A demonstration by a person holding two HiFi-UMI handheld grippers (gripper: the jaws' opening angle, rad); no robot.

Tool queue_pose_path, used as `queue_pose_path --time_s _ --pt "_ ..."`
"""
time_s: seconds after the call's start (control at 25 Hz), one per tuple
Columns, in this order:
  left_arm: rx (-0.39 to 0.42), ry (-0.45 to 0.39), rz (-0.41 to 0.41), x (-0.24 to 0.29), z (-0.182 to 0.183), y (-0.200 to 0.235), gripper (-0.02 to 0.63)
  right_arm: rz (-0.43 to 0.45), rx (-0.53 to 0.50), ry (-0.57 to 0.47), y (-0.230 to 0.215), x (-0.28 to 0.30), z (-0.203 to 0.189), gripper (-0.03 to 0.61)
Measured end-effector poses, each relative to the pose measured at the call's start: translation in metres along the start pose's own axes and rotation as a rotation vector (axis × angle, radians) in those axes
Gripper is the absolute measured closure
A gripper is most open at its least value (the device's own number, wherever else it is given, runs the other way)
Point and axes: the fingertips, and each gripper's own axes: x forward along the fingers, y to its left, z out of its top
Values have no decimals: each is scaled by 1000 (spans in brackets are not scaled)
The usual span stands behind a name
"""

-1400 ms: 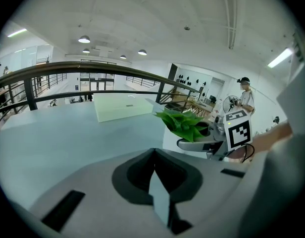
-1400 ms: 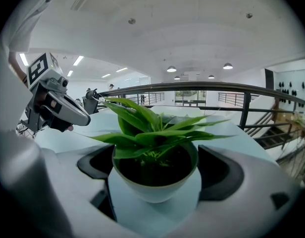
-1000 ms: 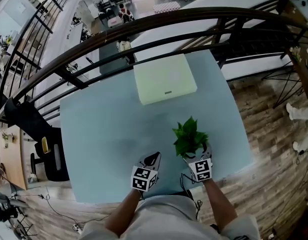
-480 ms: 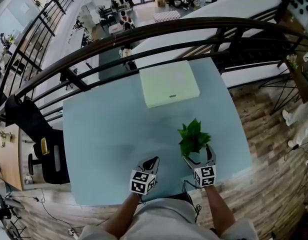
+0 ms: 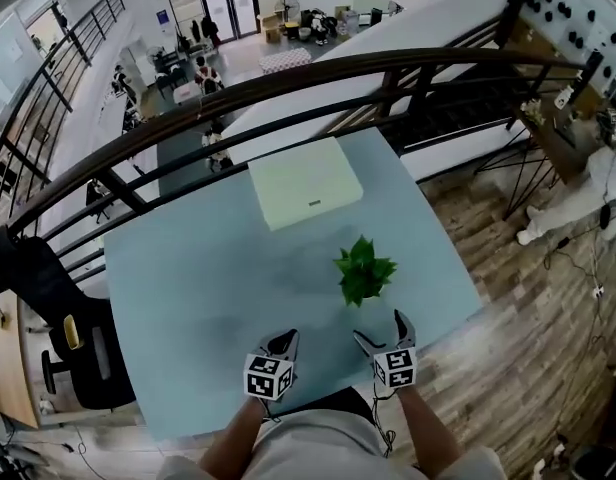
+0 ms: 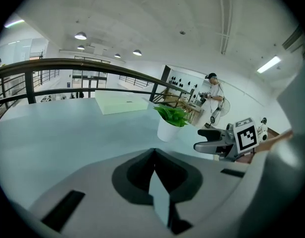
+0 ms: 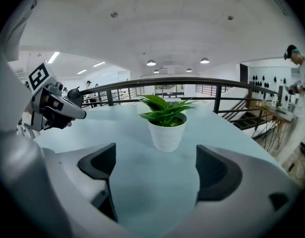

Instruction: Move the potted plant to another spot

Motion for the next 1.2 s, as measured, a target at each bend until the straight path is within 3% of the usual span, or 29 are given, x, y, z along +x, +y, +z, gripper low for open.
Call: queue_pose_path --time_s 0.16,0.28,0.44,0.6,1.04,1.2 --pt "36 6 -61 -5 0 -12 601 -57 17 0 18 -27 -6 196" --pt "62 6 -107 -13 -4 -22 601 -90 19 -5 38 -45 -12 345" --pt "103 15 -179 -24 -11 -39 601 -107 -1 -20 64 -63 -8 438" --pt "139 27 -233 -37 -18 -54 601 -171 -18 -70 80 -89 14 574" --pt "159 -53 -275 -46 10 -88 601 -254 9 -125 70 -131 60 575" --pt "176 -105 -287 -47 32 -106 601 -251 -29 -210 67 -141 93 575"
